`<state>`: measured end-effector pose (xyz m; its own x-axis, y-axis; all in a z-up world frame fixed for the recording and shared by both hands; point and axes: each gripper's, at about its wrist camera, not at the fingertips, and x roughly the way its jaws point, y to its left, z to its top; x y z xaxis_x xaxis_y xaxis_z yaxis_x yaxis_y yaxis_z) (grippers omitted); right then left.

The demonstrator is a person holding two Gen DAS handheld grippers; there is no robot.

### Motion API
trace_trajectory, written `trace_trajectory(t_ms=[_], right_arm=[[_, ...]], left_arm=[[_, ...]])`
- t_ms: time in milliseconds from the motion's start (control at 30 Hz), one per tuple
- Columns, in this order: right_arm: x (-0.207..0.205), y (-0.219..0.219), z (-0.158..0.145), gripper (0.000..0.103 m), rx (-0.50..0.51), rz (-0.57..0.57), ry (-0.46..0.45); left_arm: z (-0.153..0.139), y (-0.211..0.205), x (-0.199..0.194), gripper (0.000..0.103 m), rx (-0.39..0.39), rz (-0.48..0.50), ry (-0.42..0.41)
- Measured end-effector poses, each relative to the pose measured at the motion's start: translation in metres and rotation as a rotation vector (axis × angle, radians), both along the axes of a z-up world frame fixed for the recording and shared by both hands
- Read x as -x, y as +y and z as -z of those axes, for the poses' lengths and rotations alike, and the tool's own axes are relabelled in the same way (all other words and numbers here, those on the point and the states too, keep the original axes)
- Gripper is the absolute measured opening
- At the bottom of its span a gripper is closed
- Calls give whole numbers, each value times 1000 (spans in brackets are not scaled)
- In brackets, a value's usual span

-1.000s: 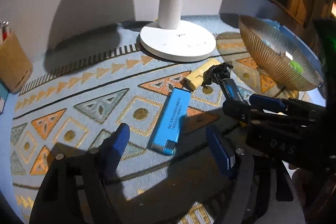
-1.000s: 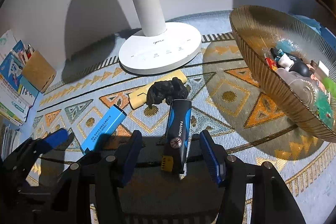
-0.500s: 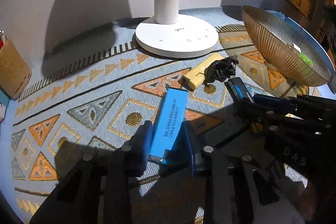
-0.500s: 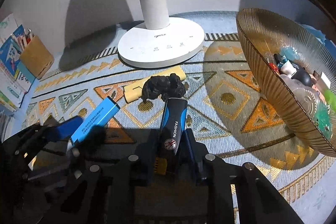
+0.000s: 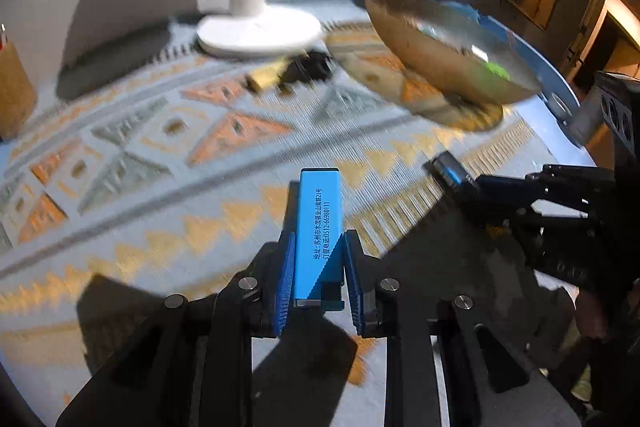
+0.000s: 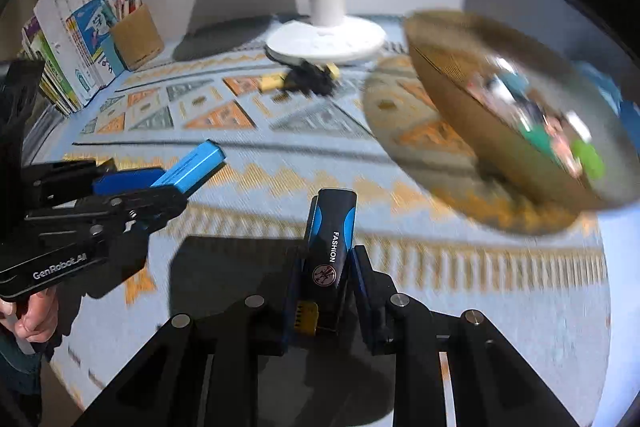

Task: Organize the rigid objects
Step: 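Carry the lighter with the left tool while the right tool carries the USB stick into the bowl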

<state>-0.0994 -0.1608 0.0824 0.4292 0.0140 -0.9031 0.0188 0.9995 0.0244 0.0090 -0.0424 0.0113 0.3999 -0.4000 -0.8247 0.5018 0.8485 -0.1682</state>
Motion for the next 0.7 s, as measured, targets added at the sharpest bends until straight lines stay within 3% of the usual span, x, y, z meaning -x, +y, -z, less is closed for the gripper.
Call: trace_trajectory(t_ms=[233,267,300,333,400,467,567,633,700], right_arm=[[22,-10,-1,25,-2,20,1],[22,-11,-2,25,-7,31,-2],[22,-12,-2,26,-13,46,-6],[21,-12,-1,28,-20,54,-8],[21,-8,-2,50,-54,50,-13],[21,0,-1,53,-28,45,-22],[21,11,2,53,52,42,-31],[20,15,3,46,97,37,-41],[21,18,2,29,81,7,-40]], left_arm=[[1,-10,13,22,-36,-33,-46],[1,-10,14,25,-47,-37,-53],[1,-12,15,36,-67,-45,-58],[1,-13,16,36,-76,-50,-62],[2,-16,17,37,-94,-57,-74],[3,-19,18,37,-118,-59,-98],[3,-27,20,35,-144,-33,-143],[2,-29,19,24,-130,-25,-144],[2,-33,19,21,-129,-14,-154]])
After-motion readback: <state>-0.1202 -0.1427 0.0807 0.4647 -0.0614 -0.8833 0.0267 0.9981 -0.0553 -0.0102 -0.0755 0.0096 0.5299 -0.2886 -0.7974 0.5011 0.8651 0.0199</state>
